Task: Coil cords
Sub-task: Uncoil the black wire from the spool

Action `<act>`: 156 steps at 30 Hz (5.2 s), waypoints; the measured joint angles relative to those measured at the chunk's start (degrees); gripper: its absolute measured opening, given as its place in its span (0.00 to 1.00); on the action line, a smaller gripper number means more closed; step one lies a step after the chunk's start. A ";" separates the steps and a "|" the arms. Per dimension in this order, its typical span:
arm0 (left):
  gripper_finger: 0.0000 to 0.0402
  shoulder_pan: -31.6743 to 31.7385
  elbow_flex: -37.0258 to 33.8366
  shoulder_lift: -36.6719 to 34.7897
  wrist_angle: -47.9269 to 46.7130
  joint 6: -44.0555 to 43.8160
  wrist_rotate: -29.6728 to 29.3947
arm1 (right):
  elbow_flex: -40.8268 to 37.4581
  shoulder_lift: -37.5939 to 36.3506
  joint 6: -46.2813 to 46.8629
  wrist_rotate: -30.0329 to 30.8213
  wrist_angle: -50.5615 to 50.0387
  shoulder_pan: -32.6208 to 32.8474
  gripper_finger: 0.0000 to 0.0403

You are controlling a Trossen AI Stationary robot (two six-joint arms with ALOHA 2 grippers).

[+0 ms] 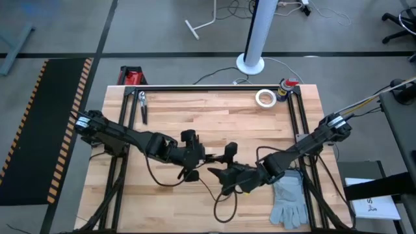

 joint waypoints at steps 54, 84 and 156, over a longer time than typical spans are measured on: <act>0.00 0.50 0.07 0.11 9.42 3.69 -0.57 | 2.62 2.47 -15.76 8.73 4.26 -0.24 0.00; 0.00 -1.02 0.10 -1.51 3.21 3.59 -0.60 | 2.62 0.31 -6.87 15.87 -7.87 4.07 0.00; 0.00 -5.12 -0.57 -6.36 3.98 8.31 -13.66 | -0.16 0.15 -1.47 9.67 -12.66 1.57 0.00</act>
